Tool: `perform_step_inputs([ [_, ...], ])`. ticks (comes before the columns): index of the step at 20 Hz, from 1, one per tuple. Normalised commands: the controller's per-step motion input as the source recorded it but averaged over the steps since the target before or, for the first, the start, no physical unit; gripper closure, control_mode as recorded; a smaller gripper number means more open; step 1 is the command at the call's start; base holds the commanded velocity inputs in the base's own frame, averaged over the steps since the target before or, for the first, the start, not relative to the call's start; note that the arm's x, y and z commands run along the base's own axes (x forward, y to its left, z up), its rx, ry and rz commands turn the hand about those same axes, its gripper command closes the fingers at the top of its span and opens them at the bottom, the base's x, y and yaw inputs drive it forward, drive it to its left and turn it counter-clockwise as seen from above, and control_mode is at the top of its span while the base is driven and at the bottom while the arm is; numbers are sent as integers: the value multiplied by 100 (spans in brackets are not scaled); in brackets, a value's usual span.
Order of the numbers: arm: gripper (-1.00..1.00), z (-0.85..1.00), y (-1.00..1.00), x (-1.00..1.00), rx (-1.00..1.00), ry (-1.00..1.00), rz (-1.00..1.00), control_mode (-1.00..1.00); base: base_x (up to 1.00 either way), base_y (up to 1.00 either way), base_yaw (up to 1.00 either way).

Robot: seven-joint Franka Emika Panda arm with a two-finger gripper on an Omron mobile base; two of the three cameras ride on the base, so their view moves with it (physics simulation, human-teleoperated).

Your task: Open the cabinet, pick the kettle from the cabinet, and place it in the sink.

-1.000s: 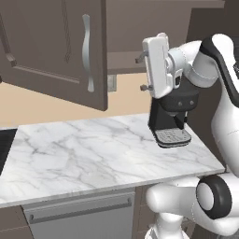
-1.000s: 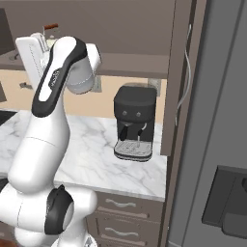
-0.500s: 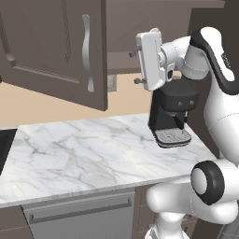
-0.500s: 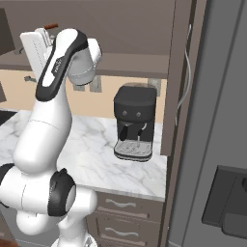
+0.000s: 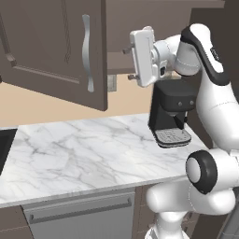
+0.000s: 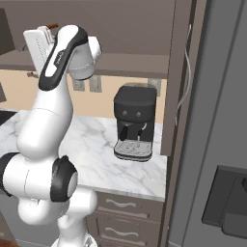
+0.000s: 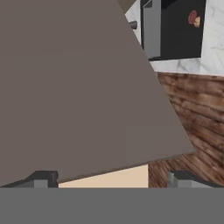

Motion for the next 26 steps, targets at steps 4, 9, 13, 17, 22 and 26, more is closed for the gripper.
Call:
perform_step_inputs([
  [4, -100, 0, 19, 12, 0, 0, 0, -100, 0, 0, 0],
  [9, -100, 0, 32, 7, 0, 0, 0, -100, 0, 0, 0],
  [13, -100, -1, 36, 14, 0, 0, 0, -100, 0, 0, 0],
  [17, -100, -12, 34, 25, 0, 0, 0, -100, 0, 0, 0],
  [22, -100, -11, 36, 20, 0, 0, 0, -100, 0, 0, 0],
  [26, -100, 0, 55, 0, 0, 0, 4, -100, 0, 0, 0],
])
